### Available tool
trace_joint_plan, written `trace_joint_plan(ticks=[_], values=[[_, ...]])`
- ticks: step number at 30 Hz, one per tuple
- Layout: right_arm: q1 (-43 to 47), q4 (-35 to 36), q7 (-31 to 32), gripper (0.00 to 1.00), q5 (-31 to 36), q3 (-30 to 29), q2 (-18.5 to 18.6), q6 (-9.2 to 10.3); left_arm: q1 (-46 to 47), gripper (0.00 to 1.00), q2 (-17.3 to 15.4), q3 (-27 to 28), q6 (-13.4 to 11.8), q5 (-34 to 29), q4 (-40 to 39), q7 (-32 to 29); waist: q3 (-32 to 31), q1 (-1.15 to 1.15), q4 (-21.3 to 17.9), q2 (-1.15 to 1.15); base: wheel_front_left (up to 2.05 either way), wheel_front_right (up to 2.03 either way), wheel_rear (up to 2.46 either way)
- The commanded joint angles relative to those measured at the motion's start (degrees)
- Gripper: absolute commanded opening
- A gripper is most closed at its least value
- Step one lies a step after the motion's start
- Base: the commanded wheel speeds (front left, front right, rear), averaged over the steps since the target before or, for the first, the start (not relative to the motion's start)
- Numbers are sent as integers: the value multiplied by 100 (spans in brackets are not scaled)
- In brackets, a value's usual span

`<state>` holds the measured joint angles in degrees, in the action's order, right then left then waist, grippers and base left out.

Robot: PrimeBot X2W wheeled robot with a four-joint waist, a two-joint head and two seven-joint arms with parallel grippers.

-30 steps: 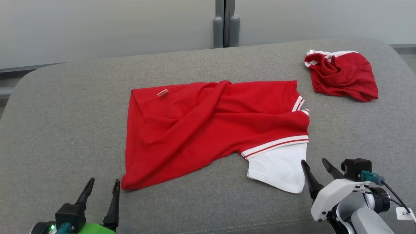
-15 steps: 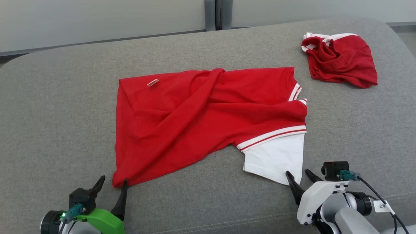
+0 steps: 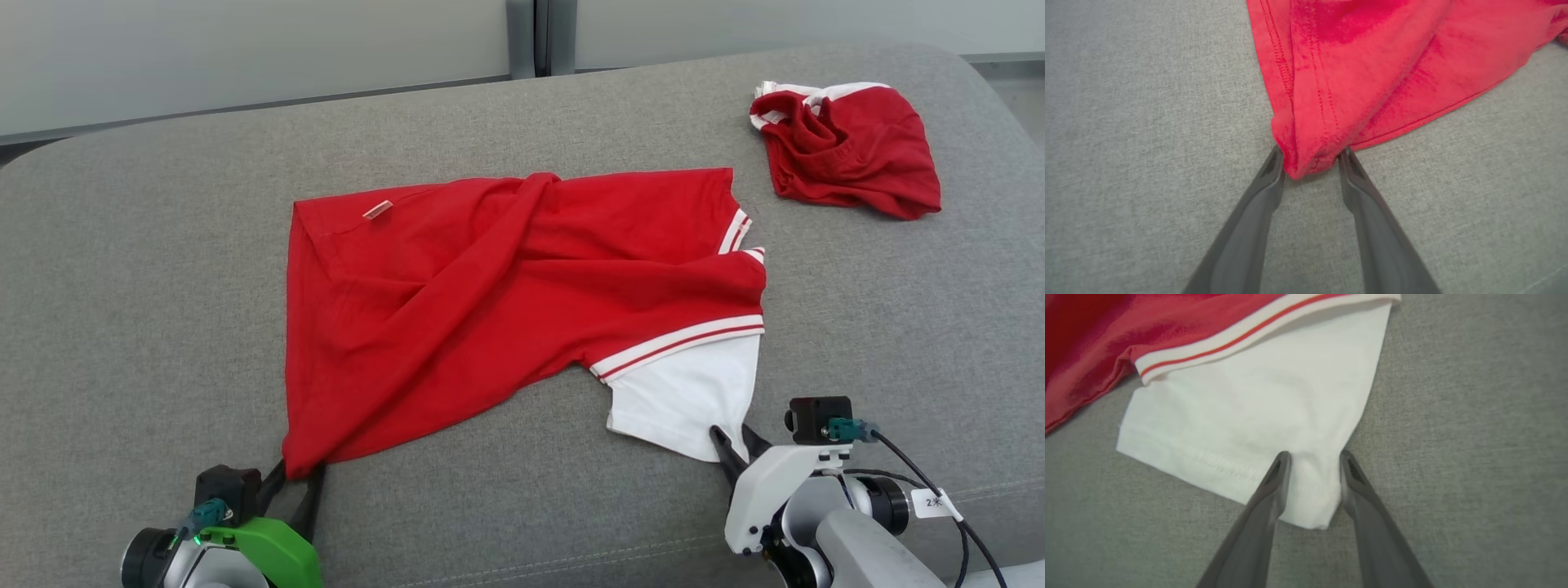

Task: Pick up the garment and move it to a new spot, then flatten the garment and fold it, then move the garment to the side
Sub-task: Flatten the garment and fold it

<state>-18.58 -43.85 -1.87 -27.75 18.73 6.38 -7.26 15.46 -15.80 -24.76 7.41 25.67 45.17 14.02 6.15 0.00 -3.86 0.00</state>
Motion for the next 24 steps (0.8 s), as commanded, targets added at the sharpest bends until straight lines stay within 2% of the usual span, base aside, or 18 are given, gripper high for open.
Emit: trace_joint_plan(ticks=[1,7,13,19,24], values=[[70,-132,84,0,-72,138,-72,-40,120,2,-72,-61,6,78,64,24,-11,0,-4,0,0,0,0],[-25,-150,-112,0,-241,266,85,-23,239,0,-121,-181,2,160,173,90,-56,0,6,0,0,0,0],[9,230,-236,0,-636,505,218,-23,114,0,-235,-98,1,34,-224,117,-131,0,33,0,0,0,0],[195,1423,-50,0,-1678,1008,584,-23,-230,0,-540,48,-164,-196,-1158,115,-181,0,58,0,0,0,0],[182,2395,-130,0,-2396,1200,1068,-23,-298,0,-826,120,-243,-324,-1966,105,-149,0,73,0,0,0,0]])
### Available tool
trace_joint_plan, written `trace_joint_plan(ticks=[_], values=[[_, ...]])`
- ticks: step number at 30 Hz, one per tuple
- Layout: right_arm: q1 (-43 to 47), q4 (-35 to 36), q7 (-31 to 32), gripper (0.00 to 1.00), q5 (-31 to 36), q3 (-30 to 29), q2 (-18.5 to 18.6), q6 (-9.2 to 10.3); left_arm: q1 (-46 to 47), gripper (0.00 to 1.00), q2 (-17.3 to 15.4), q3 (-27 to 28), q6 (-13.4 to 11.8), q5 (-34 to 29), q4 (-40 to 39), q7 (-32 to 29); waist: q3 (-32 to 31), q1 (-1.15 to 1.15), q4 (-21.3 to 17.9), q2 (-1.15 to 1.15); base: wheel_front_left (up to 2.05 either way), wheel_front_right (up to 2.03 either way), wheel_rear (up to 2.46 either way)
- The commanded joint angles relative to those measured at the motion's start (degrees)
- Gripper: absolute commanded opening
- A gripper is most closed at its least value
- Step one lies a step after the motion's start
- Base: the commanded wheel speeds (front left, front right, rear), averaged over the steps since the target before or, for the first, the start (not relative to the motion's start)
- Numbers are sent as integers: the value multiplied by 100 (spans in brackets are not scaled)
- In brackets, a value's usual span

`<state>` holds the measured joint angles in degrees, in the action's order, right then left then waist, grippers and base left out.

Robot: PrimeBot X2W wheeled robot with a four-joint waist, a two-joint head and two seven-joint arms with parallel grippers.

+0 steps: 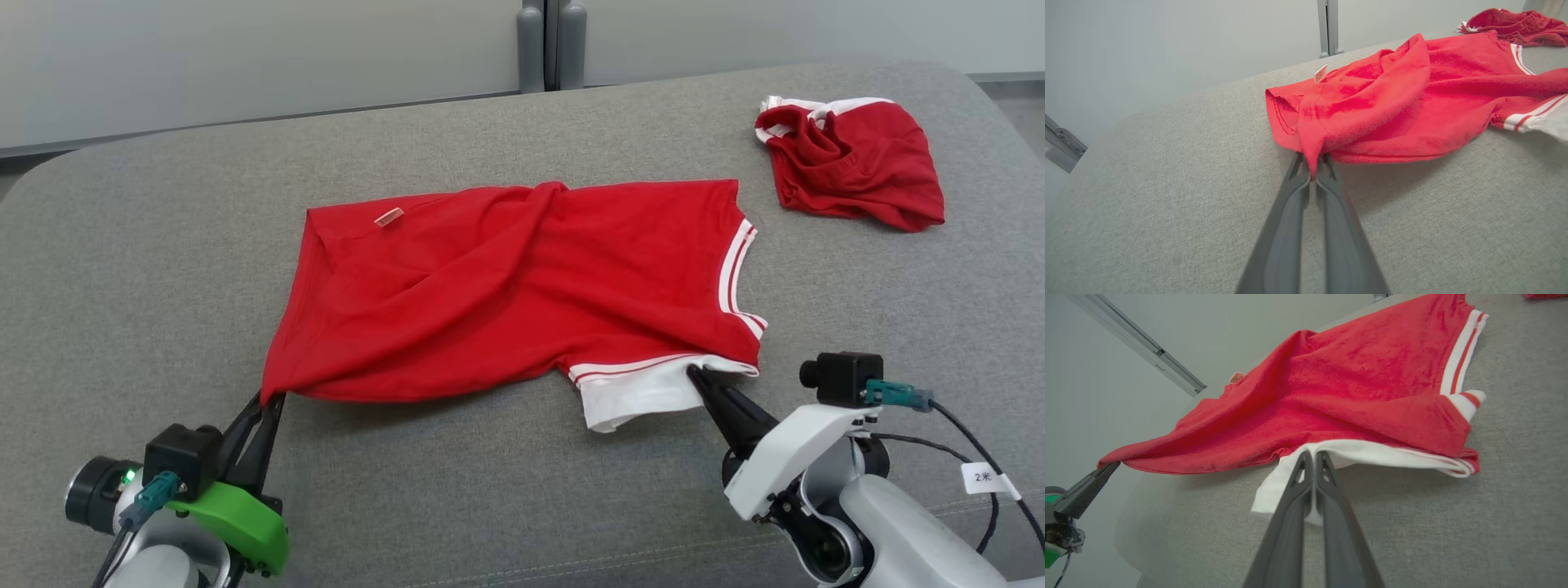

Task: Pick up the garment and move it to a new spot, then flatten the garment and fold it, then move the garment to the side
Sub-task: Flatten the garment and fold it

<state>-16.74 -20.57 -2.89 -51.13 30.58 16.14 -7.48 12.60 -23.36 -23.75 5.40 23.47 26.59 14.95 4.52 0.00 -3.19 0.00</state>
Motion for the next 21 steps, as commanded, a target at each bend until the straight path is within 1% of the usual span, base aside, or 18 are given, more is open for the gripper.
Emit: trace_joint_plan(ticks=[1,3,6,7,11,14,18,20,21], values=[[-61,163,-25,0,-100,45,177,-1,33,0,-129,15,-38,-108,-268,-25,29,0,11,0,0,0,0],[-204,278,-8,0,-154,88,335,-1,173,0,-293,6,-38,-188,-592,-135,66,0,20,0,0,0,0],[-479,266,28,0,-61,105,515,-1,406,0,-505,-8,3,-267,-1053,-384,136,0,29,0,0,0,0],[-479,266,28,0,-61,105,515,-1,406,0,-505,-8,3,-267,-1053,-384,136,0,29,0,0,0,0],[-1007,27,123,0,207,91,641,-1,875,0,-770,-29,77,-262,-1501,-722,266,0,33,0,0,0,0],[-1481,-146,218,0,350,125,619,-1,1332,0,-1000,-117,147,-276,-1618,-959,399,0,28,0,0,0,0],[-2201,-398,341,0,413,232,570,-1,2055,0,-1163,-274,195,-75,-1624,-1167,624,0,4,0,0,0,0],[-2609,-511,366,0,374,311,483,-1,2471,0,-1313,-458,202,-40,-1575,-1254,752,0,-19,0,0,0,0],[-3048,-654,405,0,276,381,432,-1,2918,0,-1343,-667,204,276,-1547,-1299,888,0,-31,0,0,0,0]])
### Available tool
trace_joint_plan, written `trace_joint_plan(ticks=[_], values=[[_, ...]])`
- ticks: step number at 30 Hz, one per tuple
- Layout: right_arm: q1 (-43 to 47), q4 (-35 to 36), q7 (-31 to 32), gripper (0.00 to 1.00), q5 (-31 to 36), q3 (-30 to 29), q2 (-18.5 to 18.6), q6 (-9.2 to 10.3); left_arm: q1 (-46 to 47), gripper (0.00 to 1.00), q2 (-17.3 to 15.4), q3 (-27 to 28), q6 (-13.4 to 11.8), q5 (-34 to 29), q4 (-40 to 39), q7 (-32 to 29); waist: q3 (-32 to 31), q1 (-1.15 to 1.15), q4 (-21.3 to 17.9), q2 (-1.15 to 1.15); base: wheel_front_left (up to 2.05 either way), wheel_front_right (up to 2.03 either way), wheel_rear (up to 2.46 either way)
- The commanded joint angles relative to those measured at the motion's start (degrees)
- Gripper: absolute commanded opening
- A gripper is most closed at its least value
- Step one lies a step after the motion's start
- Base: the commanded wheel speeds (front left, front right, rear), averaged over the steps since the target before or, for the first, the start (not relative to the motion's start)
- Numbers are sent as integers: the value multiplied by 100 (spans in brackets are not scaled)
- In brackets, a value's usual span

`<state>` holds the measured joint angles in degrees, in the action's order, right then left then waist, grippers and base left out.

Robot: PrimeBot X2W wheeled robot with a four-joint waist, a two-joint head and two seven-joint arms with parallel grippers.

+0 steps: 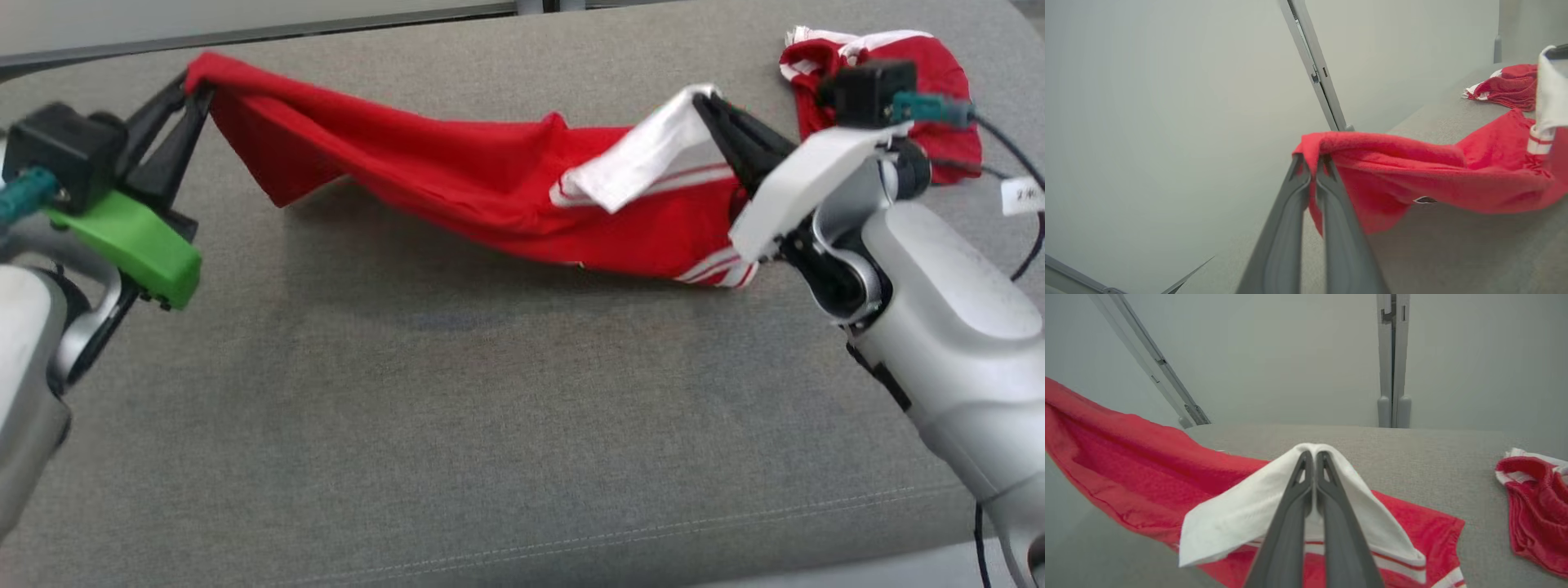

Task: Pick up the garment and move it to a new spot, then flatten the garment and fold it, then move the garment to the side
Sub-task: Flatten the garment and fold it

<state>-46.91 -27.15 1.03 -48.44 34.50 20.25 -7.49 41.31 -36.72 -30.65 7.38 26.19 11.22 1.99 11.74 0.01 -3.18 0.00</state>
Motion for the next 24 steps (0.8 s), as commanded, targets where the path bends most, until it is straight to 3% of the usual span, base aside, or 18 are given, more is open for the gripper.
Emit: trace_joint_plan(ticks=[1,6,11,16,17,24], values=[[-265,-79,11,0,-45,18,-17,0,308,0,-121,-88,7,59,41,-43,241,-1,-49,0,0,0,0],[-1539,-678,168,0,-300,181,-164,0,1716,0,-459,-913,1,305,332,-206,705,-1,-83,0,0,0,0],[-2915,-1454,230,0,-450,188,-343,0,3136,0,-510,-1485,2,780,902,-264,1206,-1,-91,0,0,0,0],[-4084,-2412,104,0,-464,59,-577,0,4237,0,-400,-1720,2,1295,1650,-189,1541,-1,-106,0,0,0,0],[-4489,-2860,35,0,-419,-11,-691,0,4613,0,-340,-1800,1,1354,1984,-179,1615,-1,-99,0,0,0,0],[-5645,-4165,-633,0,-89,-198,-1009,0,5700,0,28,-1952,0,1486,2895,13,1781,-1,-22,0,0,0,0]])
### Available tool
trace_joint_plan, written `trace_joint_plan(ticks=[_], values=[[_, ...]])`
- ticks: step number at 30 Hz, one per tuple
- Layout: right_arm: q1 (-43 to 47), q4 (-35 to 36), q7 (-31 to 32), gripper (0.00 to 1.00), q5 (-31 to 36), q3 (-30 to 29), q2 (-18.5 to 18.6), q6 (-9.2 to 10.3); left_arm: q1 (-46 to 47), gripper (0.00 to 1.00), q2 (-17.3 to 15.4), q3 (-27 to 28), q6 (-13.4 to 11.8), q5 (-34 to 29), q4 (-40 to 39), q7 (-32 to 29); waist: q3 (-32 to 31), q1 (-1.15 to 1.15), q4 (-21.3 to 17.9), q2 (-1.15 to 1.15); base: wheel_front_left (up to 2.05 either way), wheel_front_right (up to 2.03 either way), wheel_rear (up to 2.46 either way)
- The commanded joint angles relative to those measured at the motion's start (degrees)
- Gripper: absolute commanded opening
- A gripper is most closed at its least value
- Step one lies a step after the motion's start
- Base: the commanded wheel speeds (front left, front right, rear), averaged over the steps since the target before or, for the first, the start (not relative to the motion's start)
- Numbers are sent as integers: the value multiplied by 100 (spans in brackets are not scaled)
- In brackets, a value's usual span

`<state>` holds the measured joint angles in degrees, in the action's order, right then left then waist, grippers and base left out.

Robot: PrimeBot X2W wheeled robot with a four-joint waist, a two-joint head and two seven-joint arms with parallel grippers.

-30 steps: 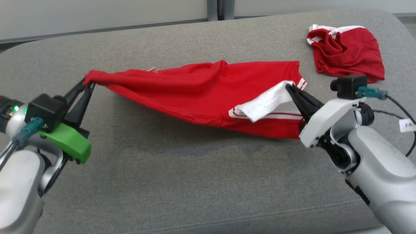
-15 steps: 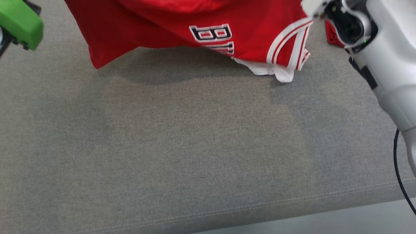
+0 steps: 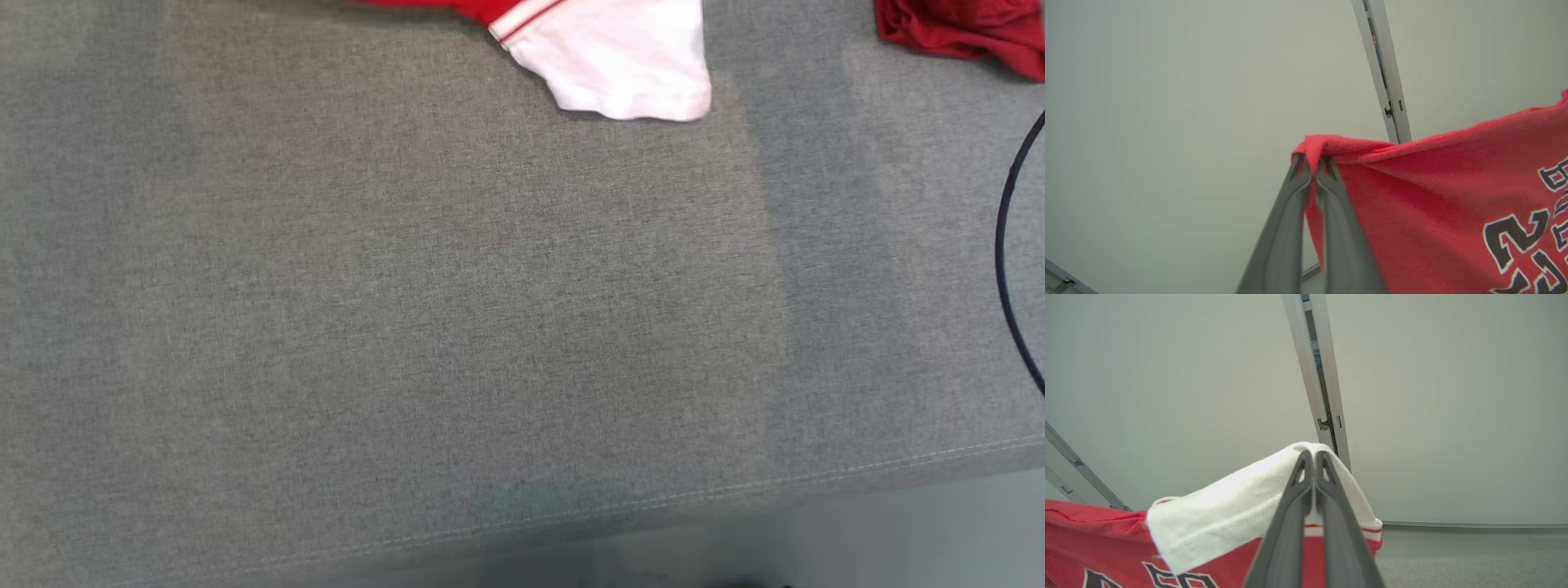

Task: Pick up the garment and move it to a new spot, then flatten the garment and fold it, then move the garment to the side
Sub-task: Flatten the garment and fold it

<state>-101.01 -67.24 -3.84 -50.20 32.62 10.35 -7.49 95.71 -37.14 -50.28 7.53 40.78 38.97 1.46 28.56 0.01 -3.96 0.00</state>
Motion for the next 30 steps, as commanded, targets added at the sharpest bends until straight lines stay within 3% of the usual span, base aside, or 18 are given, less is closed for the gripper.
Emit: trace_joint_plan(ticks=[1,8,16,18,25,30], values=[[-367,-270,-248,0,162,2,-60,0,400,0,130,62,-16,28,257,148,114,-1,69,0,0,0,0],[-1057,-635,-863,0,579,-127,-29,1,1091,0,615,134,-152,-102,904,526,107,-1,153,0,0,0,0],[-1577,-671,-1143,0,1409,-308,54,0,1442,0,1101,115,-281,-231,1499,1026,90,-1,197,0,0,0,0],[-1790,-484,-1152,0,1606,-592,240,3,1505,0,1162,139,-378,-256,1617,1134,149,-1,219,0,0,0,0],[-1334,12,-1138,0,2505,-1435,41,0,1297,0,1378,313,-280,-49,1836,1328,369,-1,255,0,0,0,0],[-844,208,-1139,0,2894,-1691,-189,1,992,0,1435,364,-193,4,1868,1368,567,-1,260,0,0,0,0]])
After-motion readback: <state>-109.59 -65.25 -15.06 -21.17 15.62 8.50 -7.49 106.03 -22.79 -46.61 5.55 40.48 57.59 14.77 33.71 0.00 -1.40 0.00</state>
